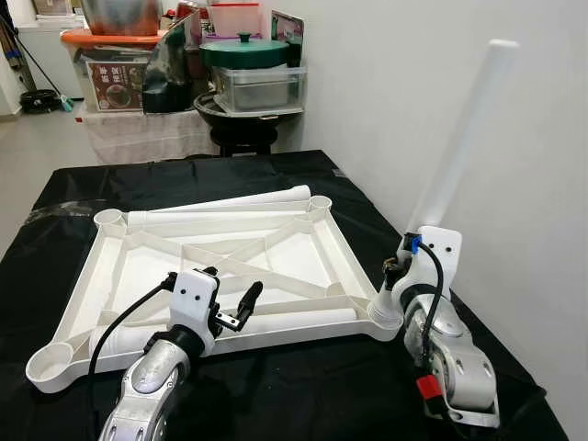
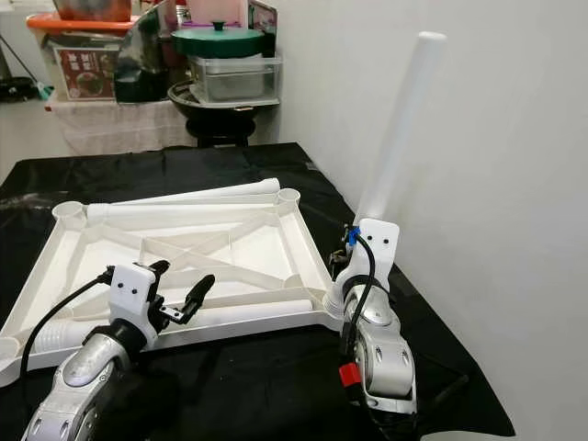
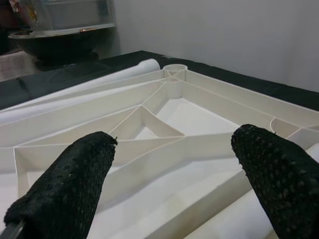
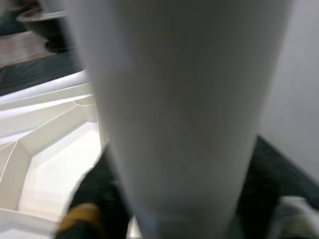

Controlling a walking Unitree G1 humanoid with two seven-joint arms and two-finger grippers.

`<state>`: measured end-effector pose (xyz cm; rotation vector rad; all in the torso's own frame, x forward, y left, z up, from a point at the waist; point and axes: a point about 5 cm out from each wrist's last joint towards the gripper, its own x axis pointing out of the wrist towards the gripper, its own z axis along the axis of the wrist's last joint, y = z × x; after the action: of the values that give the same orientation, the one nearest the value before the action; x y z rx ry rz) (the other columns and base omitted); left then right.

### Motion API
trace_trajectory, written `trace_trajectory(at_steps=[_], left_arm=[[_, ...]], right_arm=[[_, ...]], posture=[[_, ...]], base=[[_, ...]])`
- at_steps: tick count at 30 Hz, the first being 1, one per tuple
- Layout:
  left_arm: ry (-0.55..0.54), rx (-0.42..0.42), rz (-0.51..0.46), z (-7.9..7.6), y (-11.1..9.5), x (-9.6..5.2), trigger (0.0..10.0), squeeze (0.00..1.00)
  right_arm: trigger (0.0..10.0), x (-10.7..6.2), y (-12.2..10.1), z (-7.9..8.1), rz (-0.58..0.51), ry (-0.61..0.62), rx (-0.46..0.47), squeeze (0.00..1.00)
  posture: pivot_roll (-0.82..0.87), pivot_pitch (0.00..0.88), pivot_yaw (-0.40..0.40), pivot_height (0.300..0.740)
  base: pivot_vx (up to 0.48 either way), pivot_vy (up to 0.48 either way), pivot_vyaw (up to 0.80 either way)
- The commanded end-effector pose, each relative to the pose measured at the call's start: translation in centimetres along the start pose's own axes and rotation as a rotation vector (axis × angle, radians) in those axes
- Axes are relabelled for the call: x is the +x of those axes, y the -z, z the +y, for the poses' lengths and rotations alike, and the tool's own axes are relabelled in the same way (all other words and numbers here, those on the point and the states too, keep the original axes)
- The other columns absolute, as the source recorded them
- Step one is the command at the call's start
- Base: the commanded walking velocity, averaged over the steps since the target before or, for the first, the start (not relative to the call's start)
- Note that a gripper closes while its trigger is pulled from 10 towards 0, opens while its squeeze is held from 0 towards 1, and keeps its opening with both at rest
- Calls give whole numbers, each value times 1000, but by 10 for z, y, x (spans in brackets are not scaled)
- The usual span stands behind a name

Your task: Building children table

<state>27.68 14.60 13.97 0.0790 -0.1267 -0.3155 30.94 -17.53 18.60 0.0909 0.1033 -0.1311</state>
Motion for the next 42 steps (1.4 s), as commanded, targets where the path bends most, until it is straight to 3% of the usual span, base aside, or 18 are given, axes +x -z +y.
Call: trace_trajectory(at_steps=[1,3,4,5,9,17,18,19,22,23,24,30,32,34,35,37,39,42], left_arm=[[2,-3,12,-1,4,-1,10000,0],[2,-3,12,-1,4,-1,10000,0],[4,-4,13,-2,4,-1,10000,0],[4,-4,13,-2,4,-1,10000,0],[19,-3,11,-2,4,1,10000,0],[21,-2,5,-2,3,4,10000,0],[23,-1,3,-2,2,4,10000,0],[23,-1,3,-2,2,3,10000,0],[22,0,3,-2,2,2,10000,0],[21,1,3,-1,2,1,10000,0],[20,3,3,-1,2,1,10000,0],[16,6,5,0,3,-1,10000,0],[16,6,6,-1,4,-2,10000,0],[16,7,6,-1,4,-1,10000,0],[16,7,6,-1,4,-1,10000,0],[10,5,6,-2,4,0,10000,0],[8,4,6,-1,4,0,10000,0],[9,4,8,-2,4,0,10000,0]], right_arm=[[10000,4,-12,-4,-54,-42,-6,867],[10000,4,-12,-4,-54,-42,-6,867],[10000,4,-21,-6,-96,-83,-18,0],[10000,4,-21,-6,-96,-83,-18,0],[10000,11,-26,-33,-121,-473,-178,0],[10000,23,-16,-61,-57,-563,-276,0],[8235,31,-19,-65,-62,-539,-267,0],[8078,34,-20,-66,-60,-541,-261,0],[8745,36,-19,-67,-58,-538,-259,0],[6588,37,-19,-66,-62,-547,-258,0],[0,38,-20,-66,-68,-545,-255,0],[0,40,-25,-62,-100,-538,-217,0],[0,42,-23,-62,-90,-472,-226,0],[0,49,-11,-68,-26,-152,-156,0],[0,49,-11,-68,-26,-152,-156,0],[0,41,9,-63,26,130,2,0],[0,36,18,-58,48,189,55,0],[0,19,34,-28,97,222,124,0]], posture=[[47,0,-57,740],[47,0,-57,740],[43,0,-57,740],[43,0,-57,740],[32,0,-49,740],[39,0,-50,740],[46,0,-53,740],[46,0,-53,740],[50,0,-54,740],[56,0,-58,740],[56,0,-58,740],[56,0,-59,740],[55,0,-64,740],[55,0,-67,740],[55,0,-67,740],[62,0,-70,740],[65,0,-65,740],[66,0,-67,740]], base=[[0,0,0],[0,0,0],[0,0,0],[0,0,0],[0,0,0],[0,0,0],[0,0,0],[0,0,0],[0,0,0],[0,0,0],[0,0,0],[0,0,0],[0,0,0],[0,0,0],[0,0,0],[0,0,0],[0,0,0],[0,0,0]])
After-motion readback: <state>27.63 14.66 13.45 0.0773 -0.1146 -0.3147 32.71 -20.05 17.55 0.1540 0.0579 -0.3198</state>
